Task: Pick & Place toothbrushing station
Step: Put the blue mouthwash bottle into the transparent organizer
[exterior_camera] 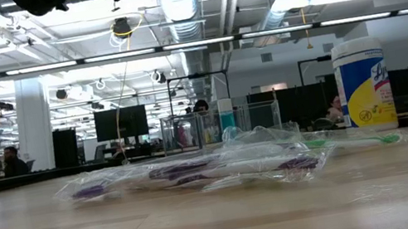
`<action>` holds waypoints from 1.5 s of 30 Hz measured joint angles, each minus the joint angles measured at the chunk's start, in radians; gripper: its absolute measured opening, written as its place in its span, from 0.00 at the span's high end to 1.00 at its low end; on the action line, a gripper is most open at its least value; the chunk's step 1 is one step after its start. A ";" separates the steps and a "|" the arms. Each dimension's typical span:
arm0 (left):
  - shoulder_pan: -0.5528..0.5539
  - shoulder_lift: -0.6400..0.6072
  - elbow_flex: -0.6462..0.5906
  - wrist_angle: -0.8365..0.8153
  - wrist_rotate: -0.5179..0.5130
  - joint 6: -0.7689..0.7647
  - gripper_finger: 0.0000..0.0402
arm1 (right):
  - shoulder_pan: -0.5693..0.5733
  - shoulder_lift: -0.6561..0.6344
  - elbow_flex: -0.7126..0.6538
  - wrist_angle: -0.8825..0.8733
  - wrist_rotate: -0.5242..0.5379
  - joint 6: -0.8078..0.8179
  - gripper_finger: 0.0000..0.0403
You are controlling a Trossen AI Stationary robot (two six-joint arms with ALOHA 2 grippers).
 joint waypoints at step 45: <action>0.019 -0.006 -0.090 -0.021 0.074 0.113 0.60 | -0.129 -0.038 -1.040 1.155 -0.418 0.493 0.80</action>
